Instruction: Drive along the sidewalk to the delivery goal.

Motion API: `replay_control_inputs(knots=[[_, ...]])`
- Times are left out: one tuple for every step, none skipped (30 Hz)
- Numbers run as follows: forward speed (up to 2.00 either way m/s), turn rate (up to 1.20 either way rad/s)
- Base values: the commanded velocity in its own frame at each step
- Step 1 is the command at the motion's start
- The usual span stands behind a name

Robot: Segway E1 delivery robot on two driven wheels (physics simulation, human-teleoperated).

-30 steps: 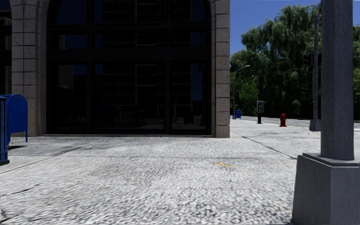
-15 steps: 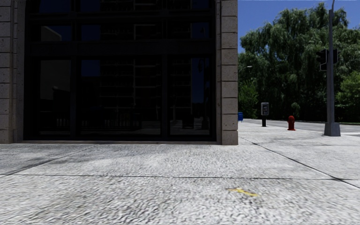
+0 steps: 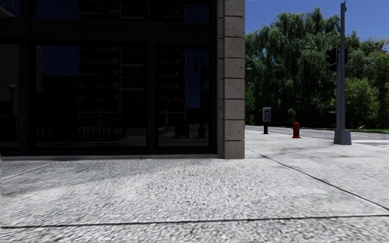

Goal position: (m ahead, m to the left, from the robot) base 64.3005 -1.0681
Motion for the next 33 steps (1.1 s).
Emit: replay_control_inputs(knots=[[1.67,-0.53],[1.67,-0.53],[1.67,-0.53],[1.67,-0.53],[1.67,-0.54],[1.67,-0.54],[1.67,-0.54],[1.68,-0.55],[1.68,-0.55],[1.68,-0.55],[1.69,-0.55],[1.69,-0.55],[1.70,-0.55],[1.71,-0.55],[1.71,-0.55],[1.74,-0.55],[1.79,-0.55],[1.85,-0.55],[1.85,-0.55],[1.86,-0.55],[1.86,-0.55],[1.86,-0.55],[1.86,-0.55],[1.86,-0.55],[1.87,-0.55],[1.87,-0.55],[1.87,-0.55],[1.87,-0.55],[1.87,-0.55],[1.87,-0.55],[1.89,-0.55],[1.90,-0.55],[1.90,-0.55]])
